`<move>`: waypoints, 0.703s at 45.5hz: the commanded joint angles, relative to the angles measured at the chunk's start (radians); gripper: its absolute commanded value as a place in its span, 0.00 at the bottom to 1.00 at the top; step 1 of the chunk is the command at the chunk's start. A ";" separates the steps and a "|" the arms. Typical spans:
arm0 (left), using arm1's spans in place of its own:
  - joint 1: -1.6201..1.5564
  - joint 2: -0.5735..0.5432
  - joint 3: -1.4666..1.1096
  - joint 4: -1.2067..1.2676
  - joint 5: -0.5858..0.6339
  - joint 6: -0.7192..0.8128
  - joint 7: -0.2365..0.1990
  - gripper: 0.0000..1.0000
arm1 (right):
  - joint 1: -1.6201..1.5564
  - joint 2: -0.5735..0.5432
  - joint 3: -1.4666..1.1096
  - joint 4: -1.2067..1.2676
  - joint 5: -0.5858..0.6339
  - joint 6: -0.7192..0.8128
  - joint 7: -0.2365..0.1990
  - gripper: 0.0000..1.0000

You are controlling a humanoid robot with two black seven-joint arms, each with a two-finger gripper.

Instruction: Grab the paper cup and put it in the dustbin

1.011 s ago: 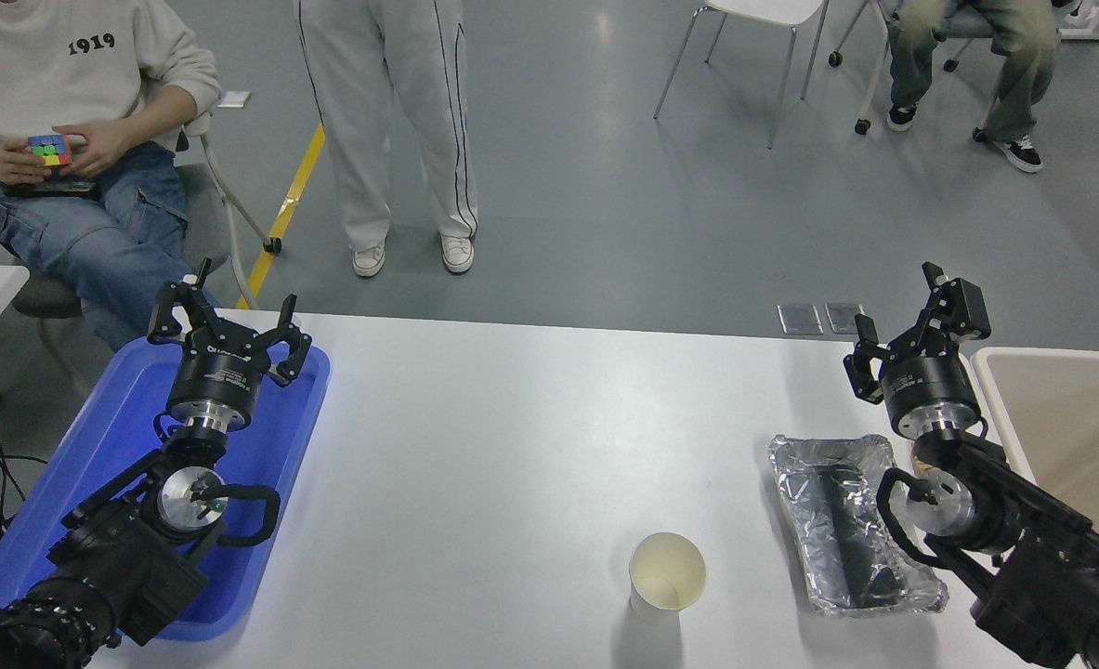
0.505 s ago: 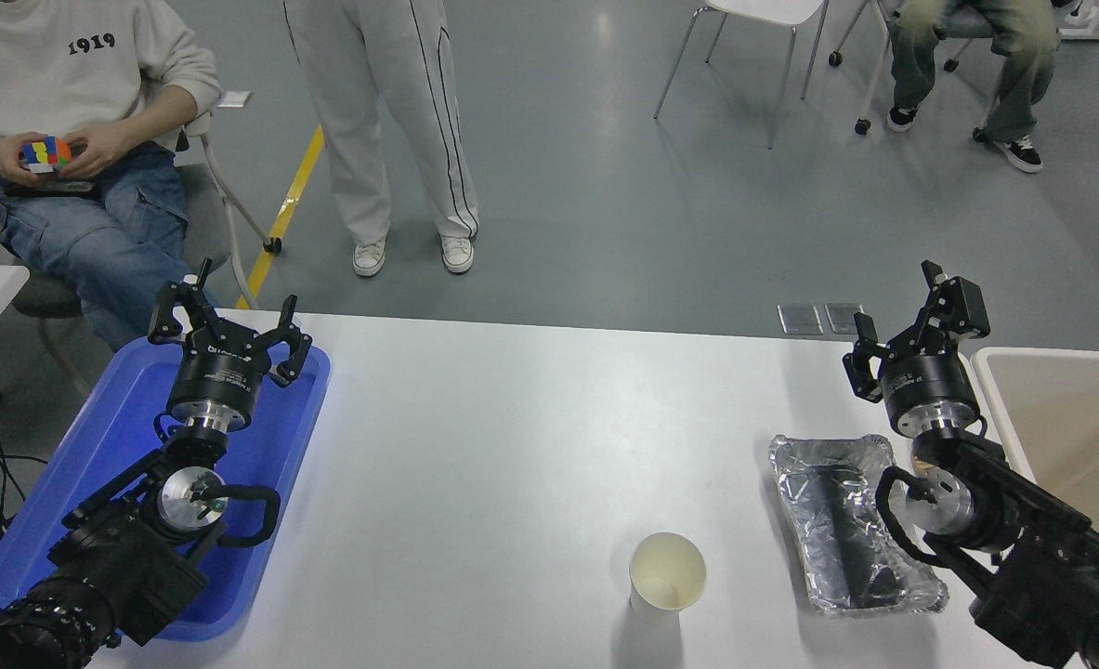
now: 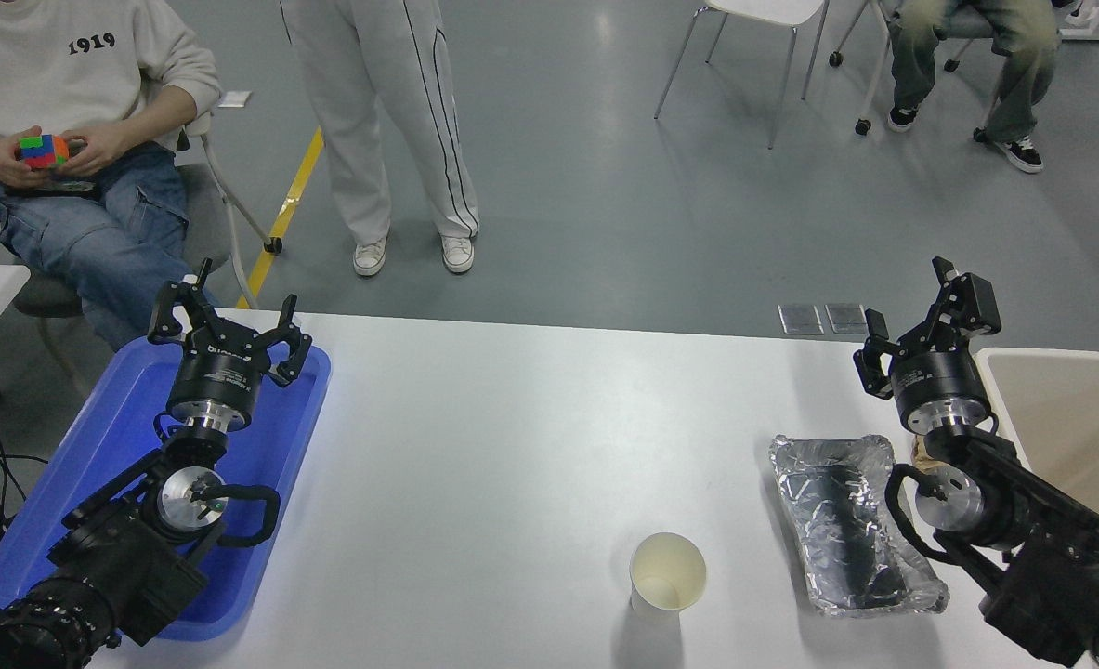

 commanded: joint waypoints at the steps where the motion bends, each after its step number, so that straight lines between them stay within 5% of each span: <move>1: 0.000 0.000 0.000 0.000 0.000 0.000 0.000 1.00 | -0.001 -0.073 -0.032 0.002 -0.005 0.001 -0.006 1.00; 19: 0.000 0.000 0.000 -0.001 0.000 0.000 0.000 1.00 | 0.099 -0.126 -0.411 0.019 0.013 -0.007 -0.005 1.00; 32: 0.000 -0.002 0.001 -0.001 0.000 0.000 0.000 1.00 | 0.356 -0.251 -0.931 0.037 0.016 0.008 -0.003 1.00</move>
